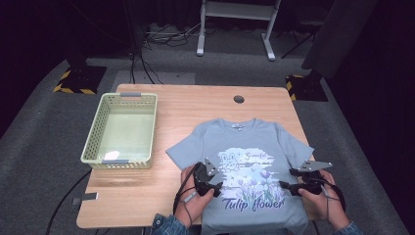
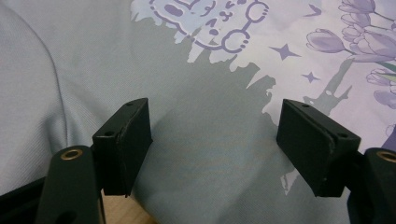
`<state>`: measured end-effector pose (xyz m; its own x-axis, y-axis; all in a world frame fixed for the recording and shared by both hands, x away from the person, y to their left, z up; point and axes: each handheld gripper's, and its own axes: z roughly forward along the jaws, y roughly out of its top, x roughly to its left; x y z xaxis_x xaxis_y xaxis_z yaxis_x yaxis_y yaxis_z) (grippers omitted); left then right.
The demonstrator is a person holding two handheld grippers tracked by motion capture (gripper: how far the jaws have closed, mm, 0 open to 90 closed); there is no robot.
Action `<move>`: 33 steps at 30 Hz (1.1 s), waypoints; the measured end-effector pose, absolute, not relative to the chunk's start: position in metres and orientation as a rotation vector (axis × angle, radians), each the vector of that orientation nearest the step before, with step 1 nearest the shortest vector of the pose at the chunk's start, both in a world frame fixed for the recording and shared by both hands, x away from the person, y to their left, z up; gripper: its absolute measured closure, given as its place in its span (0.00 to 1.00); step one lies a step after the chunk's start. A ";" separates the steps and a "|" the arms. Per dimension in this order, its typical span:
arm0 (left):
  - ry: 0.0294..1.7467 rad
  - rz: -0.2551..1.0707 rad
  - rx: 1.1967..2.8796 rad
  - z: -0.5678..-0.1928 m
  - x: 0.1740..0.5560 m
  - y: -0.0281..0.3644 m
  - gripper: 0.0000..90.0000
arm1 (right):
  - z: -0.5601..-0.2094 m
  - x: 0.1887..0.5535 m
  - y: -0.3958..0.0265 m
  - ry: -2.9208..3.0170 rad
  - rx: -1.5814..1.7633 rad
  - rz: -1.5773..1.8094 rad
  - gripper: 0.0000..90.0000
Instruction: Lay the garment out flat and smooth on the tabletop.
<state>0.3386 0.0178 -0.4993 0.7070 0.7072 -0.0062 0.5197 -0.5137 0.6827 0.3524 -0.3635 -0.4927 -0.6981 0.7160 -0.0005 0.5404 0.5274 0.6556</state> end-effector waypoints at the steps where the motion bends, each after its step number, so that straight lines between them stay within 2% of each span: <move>1: 0.931 0.359 2.231 -0.500 0.341 0.019 0.29 | -0.493 0.354 -0.363 2.489 1.057 0.943 0.32; 33: 1.006 0.410 2.163 -0.502 0.437 0.055 0.29 | -0.496 0.448 -0.327 2.455 1.056 0.967 0.30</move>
